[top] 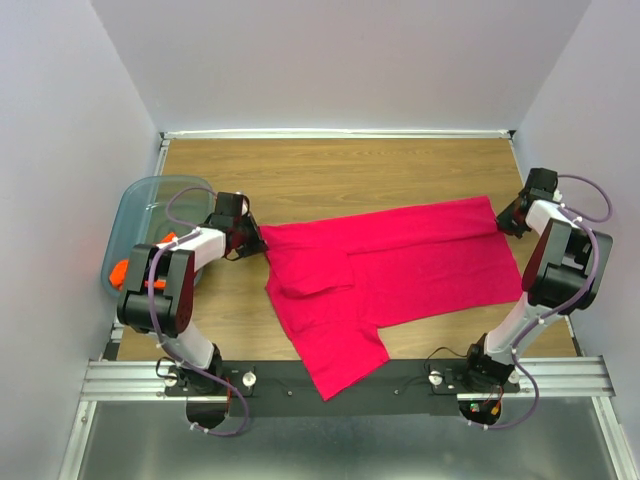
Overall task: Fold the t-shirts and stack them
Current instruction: Fold the tshirt
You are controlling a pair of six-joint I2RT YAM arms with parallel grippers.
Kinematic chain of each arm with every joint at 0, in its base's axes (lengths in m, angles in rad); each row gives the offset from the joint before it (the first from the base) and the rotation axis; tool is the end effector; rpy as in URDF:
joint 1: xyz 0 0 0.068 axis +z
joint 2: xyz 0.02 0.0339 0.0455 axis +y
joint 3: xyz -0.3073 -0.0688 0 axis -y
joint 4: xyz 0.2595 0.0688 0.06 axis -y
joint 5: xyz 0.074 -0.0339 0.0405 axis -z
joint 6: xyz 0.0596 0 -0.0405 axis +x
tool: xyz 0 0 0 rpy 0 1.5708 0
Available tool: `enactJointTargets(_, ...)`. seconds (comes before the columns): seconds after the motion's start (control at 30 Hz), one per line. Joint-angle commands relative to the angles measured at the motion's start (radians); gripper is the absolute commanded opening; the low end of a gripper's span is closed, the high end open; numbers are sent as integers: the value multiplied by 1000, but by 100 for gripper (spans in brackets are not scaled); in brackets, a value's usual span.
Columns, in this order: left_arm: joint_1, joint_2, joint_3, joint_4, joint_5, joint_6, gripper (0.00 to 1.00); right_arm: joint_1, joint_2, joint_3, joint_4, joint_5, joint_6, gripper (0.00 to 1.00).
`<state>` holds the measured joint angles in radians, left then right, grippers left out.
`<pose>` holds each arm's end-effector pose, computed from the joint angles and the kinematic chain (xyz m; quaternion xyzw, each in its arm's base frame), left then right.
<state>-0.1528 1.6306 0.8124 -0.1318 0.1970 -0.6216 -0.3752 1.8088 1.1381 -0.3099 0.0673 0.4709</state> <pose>0.3309 -0.0628 0.1641 -0.1909 0.9287 -0.2015 0.2461 0.3775 -0.1530 0.1870 0.4015 0.8679 -0.0182 0.2919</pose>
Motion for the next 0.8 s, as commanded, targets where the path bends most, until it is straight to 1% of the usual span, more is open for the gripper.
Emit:
enactJointTargets(0.0,1,18,-35,-5,8,-7,0,-10,27,19,-14,60,5,1)
enactJointTargets(0.03,2,18,-33,-5,13,-6,1,-10,24,18,-14,57,5,1)
enactJointTargets(0.07,2,15,-32,-8,12,-6,4,-8,21,17,-17,54,5,3)
enactJointTargets(0.1,1,-7,-25,-11,10,-6,11,-8,6,15,-17,40,-3,7)
enactJointTargets(0.13,2,-24,-21,-15,4,-6,15,-8,-3,15,-18,34,-5,11)
enactJointTargets(0.17,2,-41,-6,-31,-5,-6,29,-8,-11,15,-21,28,-5,19)
enactJointTargets(0.2,1,-75,7,-43,-31,-3,37,-7,-34,15,-26,17,-6,24)
enactJointTargets(0.23,1,-92,17,-54,-47,0,43,-7,-45,15,-26,12,-3,28)
enactJointTargets(0.27,1,-107,30,-81,-62,3,53,-7,-57,15,-29,5,-3,35)
enactJointTargets(0.3,1,-123,51,-94,-77,14,54,-5,-68,17,-32,-1,0,39)
enactJointTargets(0.4,-20,-178,92,-130,-166,34,55,25,-107,18,-43,-14,-5,50)
enactJointTargets(0.43,-36,-182,106,-137,-188,39,54,51,-123,18,-46,-18,-5,50)
enactJointTargets(0.5,-94,-176,139,-146,-243,42,48,94,-126,17,-51,-52,-3,50)
enactJointTargets(0.53,-111,-167,148,-146,-252,39,43,111,-124,17,-52,-58,-5,50)
enactJointTargets(0.57,-143,-154,159,-144,-252,34,37,130,-115,18,-57,-61,-3,50)
enactJointTargets(0.63,-162,-97,182,-137,-222,28,37,186,-103,17,-60,-63,-6,50)
enactJointTargets(0.77,-177,3,189,-97,-159,19,36,231,-40,17,-61,-147,0,49)
